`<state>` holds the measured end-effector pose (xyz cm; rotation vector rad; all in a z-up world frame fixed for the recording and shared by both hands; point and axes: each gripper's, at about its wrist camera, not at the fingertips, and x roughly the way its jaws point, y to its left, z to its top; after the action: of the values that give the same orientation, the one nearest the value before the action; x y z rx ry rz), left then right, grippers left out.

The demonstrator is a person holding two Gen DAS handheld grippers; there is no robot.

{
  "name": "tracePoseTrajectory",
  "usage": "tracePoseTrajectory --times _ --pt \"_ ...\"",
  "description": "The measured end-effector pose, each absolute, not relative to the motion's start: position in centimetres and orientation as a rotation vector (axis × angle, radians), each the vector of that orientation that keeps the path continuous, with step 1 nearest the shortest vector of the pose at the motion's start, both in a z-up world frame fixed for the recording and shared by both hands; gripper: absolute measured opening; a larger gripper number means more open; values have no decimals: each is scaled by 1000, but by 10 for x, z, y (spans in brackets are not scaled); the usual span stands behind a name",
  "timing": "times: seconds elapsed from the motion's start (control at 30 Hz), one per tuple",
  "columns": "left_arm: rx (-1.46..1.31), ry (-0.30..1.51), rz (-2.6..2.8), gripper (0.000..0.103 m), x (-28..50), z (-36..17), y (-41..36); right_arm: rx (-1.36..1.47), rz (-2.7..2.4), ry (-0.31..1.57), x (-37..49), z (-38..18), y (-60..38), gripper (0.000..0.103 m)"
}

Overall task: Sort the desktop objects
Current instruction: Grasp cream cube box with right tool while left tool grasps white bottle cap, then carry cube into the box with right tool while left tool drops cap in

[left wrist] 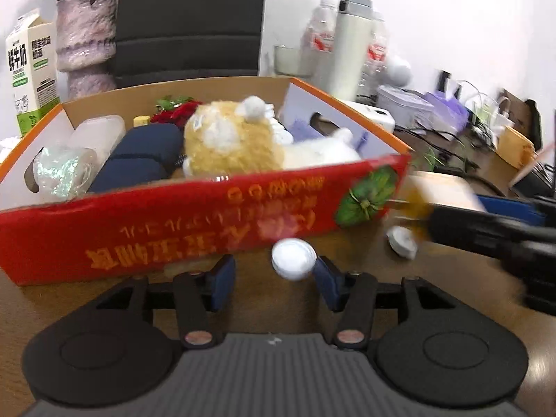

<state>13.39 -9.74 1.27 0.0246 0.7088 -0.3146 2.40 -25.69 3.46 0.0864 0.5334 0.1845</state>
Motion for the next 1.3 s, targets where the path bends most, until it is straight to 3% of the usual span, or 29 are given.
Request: tracePoseTrajectory --times 0.03,0.1,0.53,0.83,1.13,1.3 --pt "26 708 -311 34 135 13 -99 96 180 532 20 37 -262 45" --pt "10 712 -316 29 133 13 -98 103 180 533 10 41 -267 45" --pt "-44 560 -184 29 -15 50 -12 89 362 551 -64 32 -215 45" --pt "-38 403 -98 29 -99 78 13 60 348 436 -129 51 -181 45" --pt "-37 388 -188 29 -111 80 3 100 260 369 -160 61 -203 45" --pt "-85 395 -230 29 -77 95 11 109 257 364 -136 75 -219 45"
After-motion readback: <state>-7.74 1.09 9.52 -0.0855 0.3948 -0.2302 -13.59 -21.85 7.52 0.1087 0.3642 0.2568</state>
